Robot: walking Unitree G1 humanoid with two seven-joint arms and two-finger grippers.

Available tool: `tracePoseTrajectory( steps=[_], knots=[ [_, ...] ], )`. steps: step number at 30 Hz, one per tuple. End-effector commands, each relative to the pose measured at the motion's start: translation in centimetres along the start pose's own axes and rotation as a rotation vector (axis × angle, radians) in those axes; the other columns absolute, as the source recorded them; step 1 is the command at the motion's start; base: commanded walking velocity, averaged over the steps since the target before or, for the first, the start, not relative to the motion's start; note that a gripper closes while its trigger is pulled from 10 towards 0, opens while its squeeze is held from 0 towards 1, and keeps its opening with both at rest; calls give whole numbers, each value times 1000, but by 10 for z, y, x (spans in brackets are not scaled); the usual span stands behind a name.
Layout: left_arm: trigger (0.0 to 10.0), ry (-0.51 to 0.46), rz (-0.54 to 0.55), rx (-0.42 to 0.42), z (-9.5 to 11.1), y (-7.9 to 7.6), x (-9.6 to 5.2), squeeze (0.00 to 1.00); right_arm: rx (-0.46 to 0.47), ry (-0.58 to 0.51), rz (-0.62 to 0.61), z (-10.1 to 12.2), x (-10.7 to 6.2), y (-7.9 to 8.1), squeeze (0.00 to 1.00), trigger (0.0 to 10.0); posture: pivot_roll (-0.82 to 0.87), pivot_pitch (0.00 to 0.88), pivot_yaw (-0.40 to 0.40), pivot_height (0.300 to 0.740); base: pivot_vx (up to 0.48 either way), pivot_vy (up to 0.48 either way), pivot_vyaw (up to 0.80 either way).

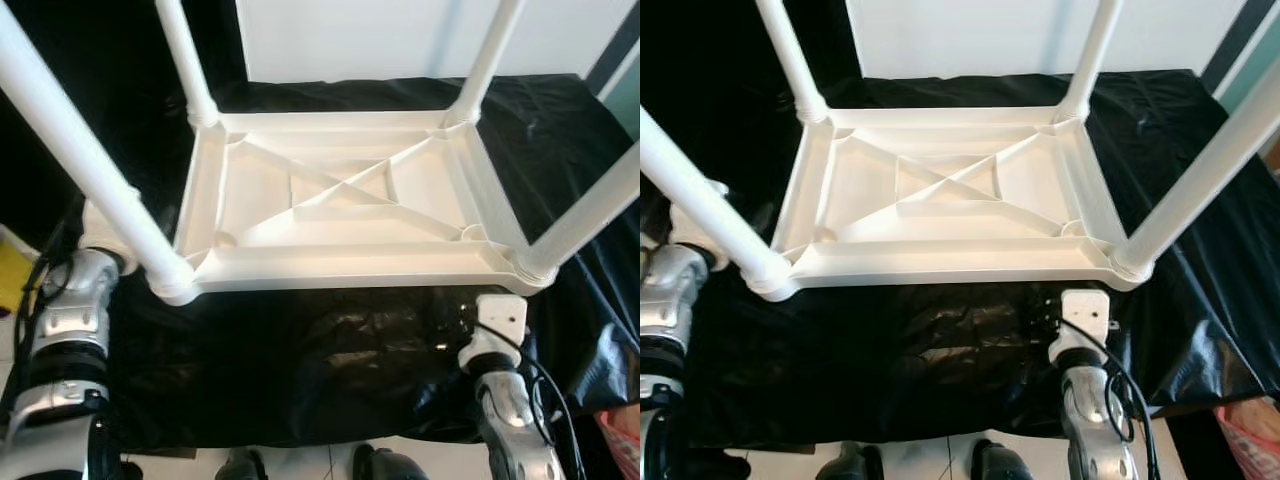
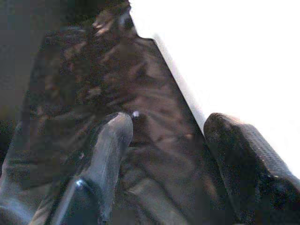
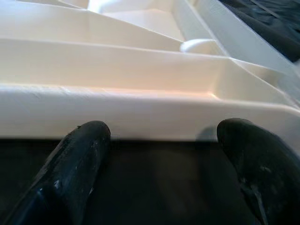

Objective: Building children table

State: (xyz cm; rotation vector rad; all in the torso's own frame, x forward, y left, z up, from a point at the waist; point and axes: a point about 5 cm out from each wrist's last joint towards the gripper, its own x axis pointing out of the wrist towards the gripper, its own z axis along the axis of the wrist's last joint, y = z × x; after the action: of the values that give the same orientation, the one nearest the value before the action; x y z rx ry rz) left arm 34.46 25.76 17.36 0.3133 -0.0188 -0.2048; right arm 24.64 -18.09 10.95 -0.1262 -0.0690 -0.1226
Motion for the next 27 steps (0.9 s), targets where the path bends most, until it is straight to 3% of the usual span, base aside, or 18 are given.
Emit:
tracePoseTrajectory(
  steps=[1, 5, 10, 12, 13, 15, 23, 27],
  knots=[
    [10000, -8, -269, -3, -2, -20, -2, 0, -18, 51, -17, -10, -2, -3, 0, 10000, -115, 188, 10, 740, 0, 0, 0],
    [10000, -151, -512, -130, 10, -57, -19, 0, -11, 74, -44, -10, 15, 0, 0, 10000, -100, 186, 6, 740, 0, 0, 0],
    [10000, -176, -590, -174, 13, -66, -25, 0, -11, 79, -43, -11, 17, 1, 0, 10000, -98, 185, 5, 740, 0, 0, 0],
    [10000, -220, -704, -278, 19, -83, -34, 0, -18, 85, -46, -13, 21, 1, 0, 10000, -91, 187, -2, 740, 0, 0, 0],
    [10000, -220, -704, -278, 19, -83, -34, 0, -18, 85, -46, -13, 21, 1, 0, 10000, -91, 187, -2, 740, 0, 0, 0],
    [10000, -279, -823, -395, 29, -101, -45, 0, -34, 92, -53, -15, 26, 0, 0, 10000, -90, 186, -3, 740, 0, 0, 0],
    [10000, -369, -955, -583, 48, -131, -57, 0, -62, 89, -79, -18, 35, -8, 0, 10000, -96, 181, -1, 740, 0, 0, 0],
    [10000, -417, -1041, -697, 62, -152, -64, 0, -39, 77, -47, -18, 49, -10, 0, 10000, -97, 181, 11, 740, 0, 0, 0]
  ],
)
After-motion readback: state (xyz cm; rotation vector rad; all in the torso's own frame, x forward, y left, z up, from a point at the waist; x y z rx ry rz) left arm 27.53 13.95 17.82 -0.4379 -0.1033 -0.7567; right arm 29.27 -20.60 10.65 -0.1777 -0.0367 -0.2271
